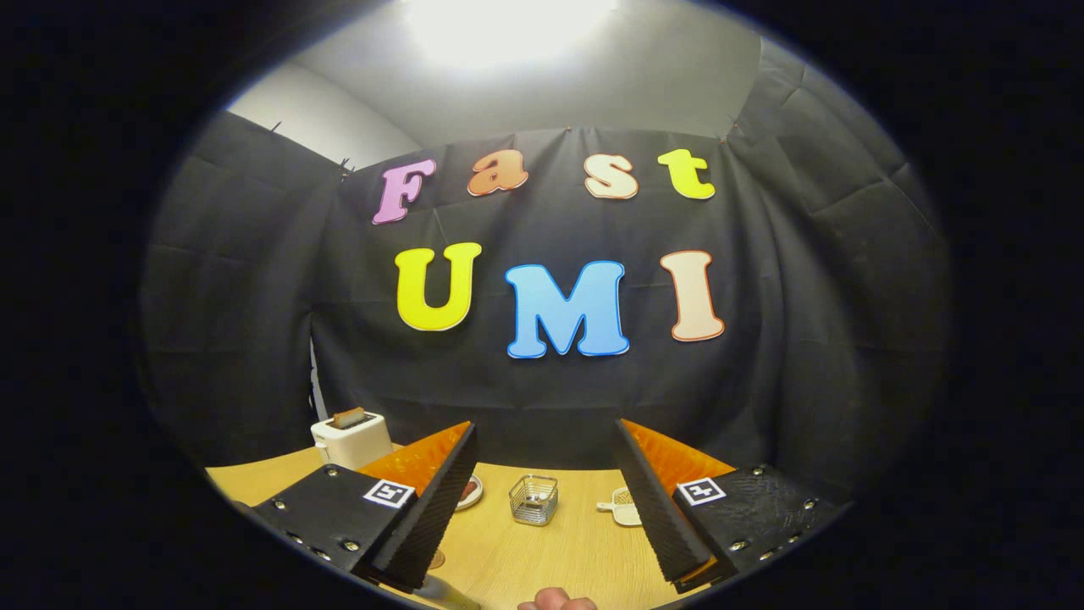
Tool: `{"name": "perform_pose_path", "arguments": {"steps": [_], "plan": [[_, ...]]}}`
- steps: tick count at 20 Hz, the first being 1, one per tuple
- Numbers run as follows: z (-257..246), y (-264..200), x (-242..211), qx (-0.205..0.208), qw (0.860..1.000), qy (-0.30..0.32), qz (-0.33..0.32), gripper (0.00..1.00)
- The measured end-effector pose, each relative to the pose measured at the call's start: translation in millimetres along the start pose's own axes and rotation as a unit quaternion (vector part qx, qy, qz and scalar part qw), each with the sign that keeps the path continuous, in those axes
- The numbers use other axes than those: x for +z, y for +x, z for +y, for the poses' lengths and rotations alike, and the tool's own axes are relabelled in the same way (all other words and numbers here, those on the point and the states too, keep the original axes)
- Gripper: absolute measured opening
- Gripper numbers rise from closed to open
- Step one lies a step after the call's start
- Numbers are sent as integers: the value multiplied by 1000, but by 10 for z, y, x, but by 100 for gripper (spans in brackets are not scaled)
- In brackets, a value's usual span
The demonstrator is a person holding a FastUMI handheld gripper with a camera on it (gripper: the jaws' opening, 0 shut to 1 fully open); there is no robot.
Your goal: Take the bottle from table, then pour the juice into the cup, finally place the bottle on the coaster
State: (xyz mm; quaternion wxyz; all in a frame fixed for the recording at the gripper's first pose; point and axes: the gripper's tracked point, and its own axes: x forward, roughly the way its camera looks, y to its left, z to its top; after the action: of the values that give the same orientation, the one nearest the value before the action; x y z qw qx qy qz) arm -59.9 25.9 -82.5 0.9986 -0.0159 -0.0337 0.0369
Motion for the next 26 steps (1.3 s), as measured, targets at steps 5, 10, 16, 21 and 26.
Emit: {"name": "perform_pose_path", "arguments": {"steps": [5,10,16,21,26], "plan": [[333,-515,-787,27,999,27,25,97],[697,-846,-1437,56,997,32,51,97],[1004,-881,-1810,63,996,10,58,97],[1112,-730,-1998,34,998,-11,51,98],[1192,-521,-2216,14,998,-5,62,98]]}}
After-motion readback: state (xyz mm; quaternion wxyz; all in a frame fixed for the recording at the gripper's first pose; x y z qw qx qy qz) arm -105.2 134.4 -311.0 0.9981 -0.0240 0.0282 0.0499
